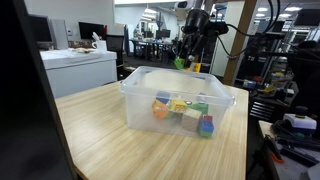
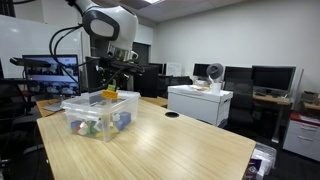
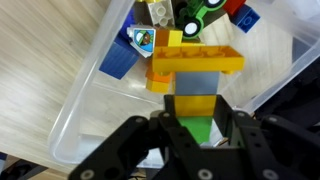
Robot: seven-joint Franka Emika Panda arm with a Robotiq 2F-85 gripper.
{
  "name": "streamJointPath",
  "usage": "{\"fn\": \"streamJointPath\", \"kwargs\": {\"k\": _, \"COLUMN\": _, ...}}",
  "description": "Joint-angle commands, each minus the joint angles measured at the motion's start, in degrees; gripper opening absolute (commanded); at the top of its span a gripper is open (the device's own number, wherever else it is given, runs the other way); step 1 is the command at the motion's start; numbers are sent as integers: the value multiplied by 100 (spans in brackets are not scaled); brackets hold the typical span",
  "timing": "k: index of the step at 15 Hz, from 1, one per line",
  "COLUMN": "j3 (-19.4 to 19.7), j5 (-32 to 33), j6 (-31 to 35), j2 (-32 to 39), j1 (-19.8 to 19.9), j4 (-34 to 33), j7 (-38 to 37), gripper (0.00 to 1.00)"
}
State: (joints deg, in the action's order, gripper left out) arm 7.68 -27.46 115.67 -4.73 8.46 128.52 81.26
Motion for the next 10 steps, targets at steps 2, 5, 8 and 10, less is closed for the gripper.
{"fn": "streamJointPath", "kwargs": {"k": 2, "j3": 113, "j5": 6, "j6": 18, "j2": -265, "j1": -58, "j4": 196, "j7": 531, "gripper": 81}}
{"fn": "streamJointPath", "kwargs": {"k": 5, "j3": 137, "j5": -1, "j6": 113, "j2": -332, "j1": -64, "j4": 238, "j7": 743, "gripper": 99}}
{"fn": "streamJointPath", "kwargs": {"k": 8, "j3": 72, "j5": -22, "j6": 1217, "j2": -476, "j1": -109, "j4": 462, "j7": 597, "gripper": 100}}
{"fn": "streamJointPath", "kwargs": {"k": 10, "j3": 55, "j5": 71, "j6": 2035, "j2": -456, "j1": -169, "j4": 553, "j7": 538, "gripper": 100}}
